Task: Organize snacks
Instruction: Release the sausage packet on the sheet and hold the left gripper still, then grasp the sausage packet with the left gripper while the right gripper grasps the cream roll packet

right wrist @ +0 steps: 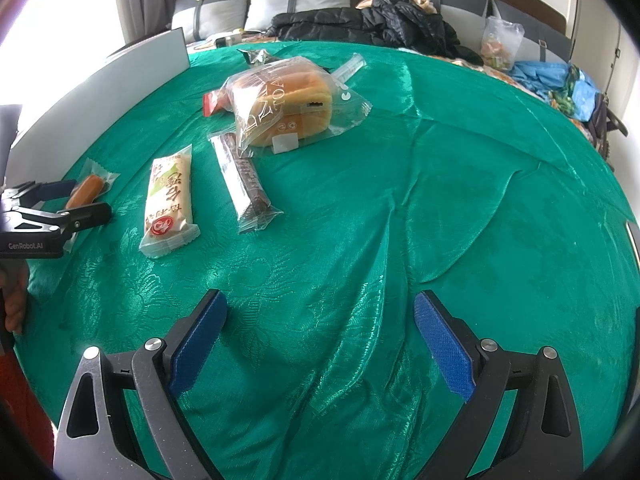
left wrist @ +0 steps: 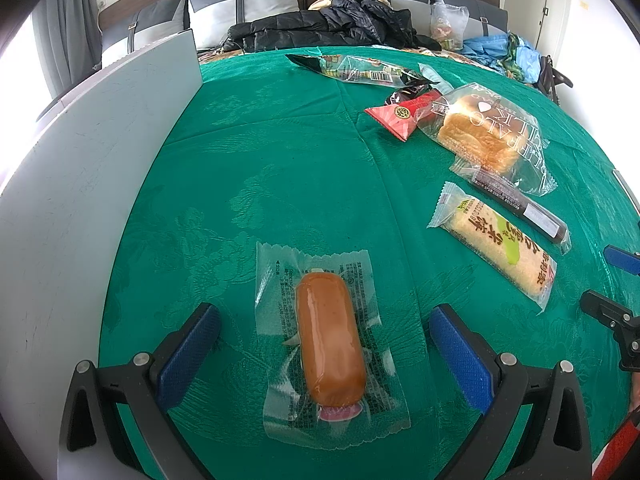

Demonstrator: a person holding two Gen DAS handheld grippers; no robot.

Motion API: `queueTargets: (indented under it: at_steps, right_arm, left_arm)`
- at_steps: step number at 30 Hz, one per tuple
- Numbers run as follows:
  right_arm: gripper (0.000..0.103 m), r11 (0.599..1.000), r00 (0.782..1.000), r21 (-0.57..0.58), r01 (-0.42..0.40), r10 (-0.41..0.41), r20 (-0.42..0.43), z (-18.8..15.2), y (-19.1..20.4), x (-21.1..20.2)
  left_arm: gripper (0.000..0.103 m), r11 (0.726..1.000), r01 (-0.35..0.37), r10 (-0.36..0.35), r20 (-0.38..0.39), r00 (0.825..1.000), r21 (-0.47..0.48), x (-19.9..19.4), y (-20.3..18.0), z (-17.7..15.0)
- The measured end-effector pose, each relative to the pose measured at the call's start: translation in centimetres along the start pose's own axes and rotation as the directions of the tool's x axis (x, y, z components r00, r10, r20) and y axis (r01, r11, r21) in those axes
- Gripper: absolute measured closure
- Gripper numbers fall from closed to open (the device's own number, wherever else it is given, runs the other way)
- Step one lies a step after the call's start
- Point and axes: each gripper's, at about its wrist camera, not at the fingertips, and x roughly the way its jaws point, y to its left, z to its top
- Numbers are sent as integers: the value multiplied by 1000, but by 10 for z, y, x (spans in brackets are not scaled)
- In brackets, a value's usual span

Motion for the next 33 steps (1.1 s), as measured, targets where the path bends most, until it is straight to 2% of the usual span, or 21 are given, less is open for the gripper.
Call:
queueTargets:
  at_steps: [16, 20, 21, 22, 23, 25, 28, 30, 33]
  right_arm:
    - [6, 1000, 1000, 0, 0, 0, -1, 0, 0, 0]
    - [6, 1000, 1000, 0, 0, 0, -1, 0, 0, 0]
    - [6, 1000, 1000, 0, 0, 0, -1, 0, 0, 0]
    - [6, 1000, 1000, 0, 0, 0, -1, 0, 0, 0]
    - [6, 1000, 1000, 0, 0, 0, -1, 0, 0, 0]
    - [6, 1000, 1000, -1, 0, 0, -1, 0, 0, 0]
    - [6, 1000, 1000, -1, 0, 0, -1, 0, 0, 0]
    - [6, 1000, 1000, -1, 0, 0, -1, 0, 0, 0]
    - [6, 1000, 1000, -1, 0, 0, -1, 0, 0, 0]
  left_arm:
    - [0, 1000, -1, 1, 0, 1000, 0, 0, 0, 0]
    - [1, 1000, -1, 1, -20, 1000, 7, -2, 1, 0]
    - [4, 1000, 2, -2, -25, 1000, 5, -4, 1, 0]
    - [15, 1000, 6, -6, -18, 1000, 7, -9, 1, -2]
    - [35, 1000, 13, -13, -8, 1000, 15, -14, 0, -3]
    - [59, 1000, 20, -20, -1, 1000, 18, -21, -2, -4]
    - [68, 998, 44, -44, -4, 999, -34, -26, 4, -6]
    - [70, 994, 59, -60, -3, 998, -93, -30, 11, -10]
    - [71, 991, 65, -65, 4, 998, -115, -36, 13, -18]
